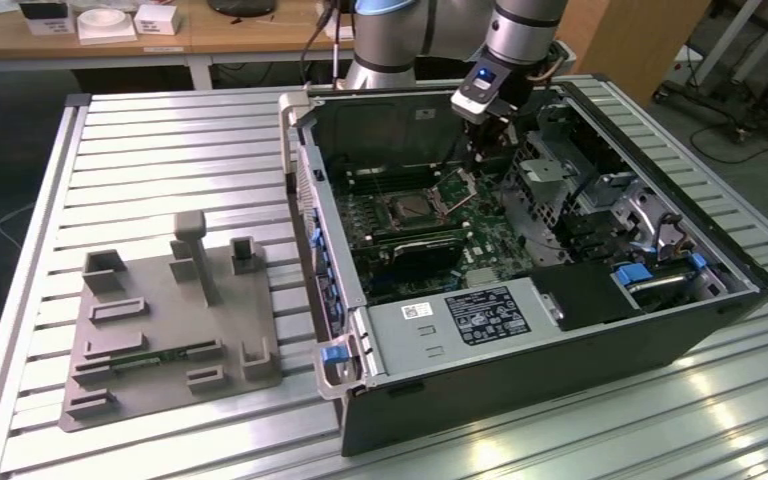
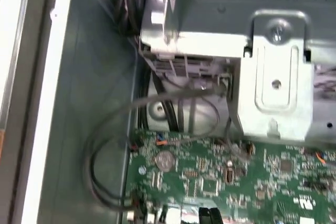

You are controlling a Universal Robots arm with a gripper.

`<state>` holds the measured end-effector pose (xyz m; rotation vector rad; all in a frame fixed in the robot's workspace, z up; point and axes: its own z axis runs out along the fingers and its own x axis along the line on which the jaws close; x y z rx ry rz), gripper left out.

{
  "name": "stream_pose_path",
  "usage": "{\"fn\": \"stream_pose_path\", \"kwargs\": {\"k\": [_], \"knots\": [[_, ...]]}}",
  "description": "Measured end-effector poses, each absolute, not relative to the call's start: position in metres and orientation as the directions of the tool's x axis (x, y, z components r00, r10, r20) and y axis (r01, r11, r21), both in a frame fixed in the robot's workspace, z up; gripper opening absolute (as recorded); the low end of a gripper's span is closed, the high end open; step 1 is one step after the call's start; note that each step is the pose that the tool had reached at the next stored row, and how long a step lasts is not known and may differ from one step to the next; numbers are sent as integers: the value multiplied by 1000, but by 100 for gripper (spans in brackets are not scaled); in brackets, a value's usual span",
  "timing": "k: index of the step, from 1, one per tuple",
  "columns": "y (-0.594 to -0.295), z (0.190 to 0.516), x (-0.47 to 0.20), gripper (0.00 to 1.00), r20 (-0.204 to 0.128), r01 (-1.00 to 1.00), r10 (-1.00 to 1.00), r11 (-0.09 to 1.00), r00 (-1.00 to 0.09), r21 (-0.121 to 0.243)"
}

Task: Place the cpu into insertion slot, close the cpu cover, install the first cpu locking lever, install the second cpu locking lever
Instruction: 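Close the cpu cover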

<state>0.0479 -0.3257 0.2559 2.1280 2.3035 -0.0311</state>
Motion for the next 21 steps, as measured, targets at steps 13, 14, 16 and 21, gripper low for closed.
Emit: {"fn": "stream_pose_path", "kwargs": {"k": [13,14,16,21], "knots": [[-322,250,64,11,-23,998,998,66,-66,-11],[-323,250,64,11,-23,998,998,63,-63,-11],[-323,249,64,11,-23,999,998,50,-50,-11],[-324,244,64,11,-23,1000,999,24,-24,-12]]}}
